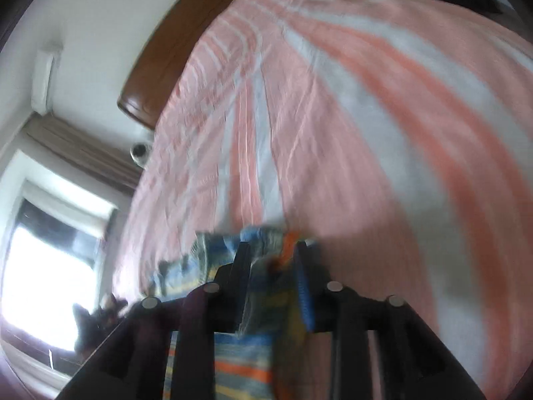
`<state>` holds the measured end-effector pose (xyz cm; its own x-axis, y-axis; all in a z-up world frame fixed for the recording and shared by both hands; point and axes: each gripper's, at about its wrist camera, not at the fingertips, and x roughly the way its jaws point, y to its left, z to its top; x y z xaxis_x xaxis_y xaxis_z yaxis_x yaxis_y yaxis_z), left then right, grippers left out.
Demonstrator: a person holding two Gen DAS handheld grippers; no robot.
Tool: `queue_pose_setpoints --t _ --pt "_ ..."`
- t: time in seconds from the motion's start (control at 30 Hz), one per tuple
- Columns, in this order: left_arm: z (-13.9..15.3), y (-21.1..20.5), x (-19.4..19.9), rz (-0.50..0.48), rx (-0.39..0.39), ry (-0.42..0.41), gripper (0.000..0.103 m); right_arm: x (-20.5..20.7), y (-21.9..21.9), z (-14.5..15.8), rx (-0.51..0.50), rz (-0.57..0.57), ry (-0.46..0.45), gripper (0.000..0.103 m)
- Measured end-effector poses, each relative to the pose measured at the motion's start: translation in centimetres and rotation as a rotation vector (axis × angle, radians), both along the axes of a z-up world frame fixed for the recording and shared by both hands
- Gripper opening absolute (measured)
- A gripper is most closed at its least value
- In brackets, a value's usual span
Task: Fold small clothes
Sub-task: 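Grasp the hem with both tools and fold it up toward the collar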
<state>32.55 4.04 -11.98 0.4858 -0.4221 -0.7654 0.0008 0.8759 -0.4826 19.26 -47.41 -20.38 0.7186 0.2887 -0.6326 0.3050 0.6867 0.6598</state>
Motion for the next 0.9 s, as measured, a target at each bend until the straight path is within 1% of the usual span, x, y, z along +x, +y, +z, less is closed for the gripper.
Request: queue_pose_setpoints --t 0.07,0.13,0.2,0.27,0.33,0.37,0.4,0.43,0.47,0.5,0.57,0.6,0.67,0.7,0.77,0.8,0.87,0.9 --pt "0.7 0.8 -2.5 -0.069 0.021 -0.018 0.063 -1.9 -0.1 1.7 -0.061 0.042 -0.006 0.029" --pt "1.2 1.2 -6.6 -0.162 0.053 -0.047 0.074 -4.4 1.2 3.1 -0.139 0.18 0.026 0.029" --pt "1.2 1.0 -10.6 -0.25 0.08 -0.077 0.08 -7.6 3.3 3.5 -0.18 0.314 0.058 0.028" --pt "0.8 0.0 -13.7 -0.319 0.128 -0.104 0.081 -10.2 5.3 3.2 -0.216 0.392 0.093 0.031" --pt "0.0 -2.0 -15.3 -0.372 0.183 -0.137 0.081 -12.4 7.2 1.8 -0.249 0.439 0.147 0.033" --pt "-0.5 -2.9 -15.6 -0.39 0.207 -0.147 0.08 -12.8 7.8 1.0 -0.253 0.451 0.166 0.033" --pt "-0.6 -3.5 -15.5 -0.398 0.22 -0.153 0.061 -12.9 8.2 0.0 -0.241 0.458 0.177 0.032" --pt "-0.9 -4.2 -15.5 -0.426 0.236 -0.151 0.015 -13.0 8.8 -0.7 -0.208 0.466 0.174 0.023" --pt "-1.1 -4.4 -15.3 -0.454 0.237 -0.131 0.011 -13.0 9.1 -0.9 -0.2 0.469 0.167 0.008" --pt "-0.9 -4.2 -15.3 -0.466 0.226 -0.125 0.011 -13.1 9.3 -0.7 -0.216 0.468 0.165 0.008" --pt "0.2 -2.7 -15.8 -0.505 0.169 -0.134 0.009 -13.2 9.0 0.3 -0.235 0.459 0.172 0.007" --pt "0.4 -2.2 -15.9 -0.522 0.159 -0.136 0.009 -13.3 8.7 1.0 -0.237 0.462 0.172 0.007" --pt "0.1 -1.7 -15.7 -0.582 0.157 -0.103 0.007 -13.7 8.7 2.0 -0.294 0.484 0.185 0.007" --pt "-0.9 -2.0 -15.4 -0.61 0.193 -0.062 0.004 -13.4 8.7 1.8 -0.306 0.49 0.199 0.007" --pt "-2.8 -2.7 -14.7 -0.627 0.239 -0.004 0.005 -12.1 8.8 -0.3 -0.306 0.495 0.262 0.007" --pt "-3.1 -2.8 -14.5 -0.626 0.24 0.004 0.008 -11.7 9.0 -1.5 -0.299 0.494 0.286 0.007" --pt "-2.6 -2.4 -14.3 -0.613 0.219 0.02 0.011 -11.2 9.1 -1.9 -0.301 0.491 0.282 0.009" --pt "-2.0 -1.8 -14.3 -0.599 0.22 0.025 0.017 -11.0 8.9 -1.8 -0.289 0.486 0.281 0.013"
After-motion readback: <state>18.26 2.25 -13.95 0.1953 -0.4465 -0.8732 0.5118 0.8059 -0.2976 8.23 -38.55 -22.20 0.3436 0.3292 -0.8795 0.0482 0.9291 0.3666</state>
